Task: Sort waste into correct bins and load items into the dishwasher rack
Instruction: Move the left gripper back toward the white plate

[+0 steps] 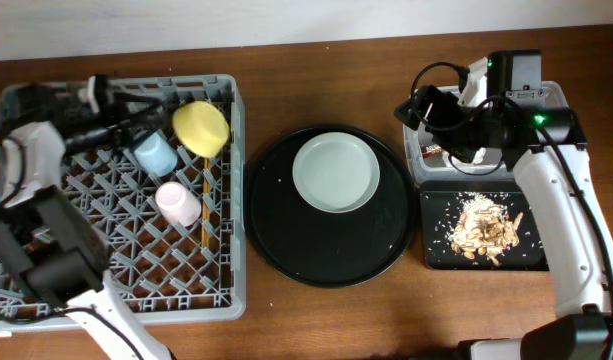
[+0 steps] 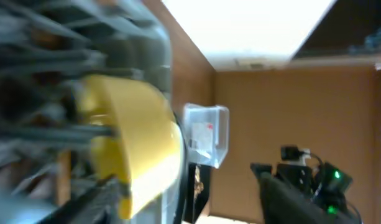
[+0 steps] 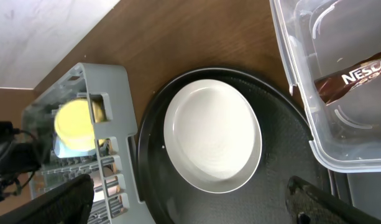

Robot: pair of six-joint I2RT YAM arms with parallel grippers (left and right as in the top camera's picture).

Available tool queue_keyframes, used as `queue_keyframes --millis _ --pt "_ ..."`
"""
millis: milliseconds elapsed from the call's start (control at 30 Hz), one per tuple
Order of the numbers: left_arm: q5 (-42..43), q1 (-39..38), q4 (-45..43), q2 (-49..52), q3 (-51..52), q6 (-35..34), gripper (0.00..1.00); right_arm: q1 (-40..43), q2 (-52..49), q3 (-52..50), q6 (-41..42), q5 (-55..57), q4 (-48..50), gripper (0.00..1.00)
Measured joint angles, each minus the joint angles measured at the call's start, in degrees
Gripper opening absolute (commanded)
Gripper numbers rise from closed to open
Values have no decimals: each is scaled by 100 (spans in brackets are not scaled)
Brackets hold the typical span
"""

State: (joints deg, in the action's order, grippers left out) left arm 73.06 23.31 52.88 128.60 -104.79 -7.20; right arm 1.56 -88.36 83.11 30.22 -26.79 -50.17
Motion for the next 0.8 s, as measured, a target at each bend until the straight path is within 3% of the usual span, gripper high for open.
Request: queue_keyframes --millis 67,333,500,600,633,700,733,767,800 --pt "-90 184 72 0 0 26 93 0 0 -2 2 0 2 99" --pt "-752 435 717 -275 -195 17 95 0 0 0 0 -2 2 99" --pt "-1749 68 1091 -1550 -229 11 99 0 0 0 -2 0 2 99" --pt "-2728 -704 1316 -2597 -369 15 99 0 0 0 -2 0 0 99" --pt "-2977 -999 1360 -2844 -413 15 96 0 0 0 0 0 2 99" --pt "-3283 -1467 1429 -3115 -457 17 41 0 0 0 0 0 2 99" --pt "-3523 -2017 1545 -3268 -472 -2 25 0 0 0 0 -2 0 99" --pt "-3698 -2380 1613 -3276 -470 17 14 0 0 0 4 -2 -2 99" --pt "-3797 -2590 1637 -3261 -459 15 13 0 0 0 0 -2 0 99"
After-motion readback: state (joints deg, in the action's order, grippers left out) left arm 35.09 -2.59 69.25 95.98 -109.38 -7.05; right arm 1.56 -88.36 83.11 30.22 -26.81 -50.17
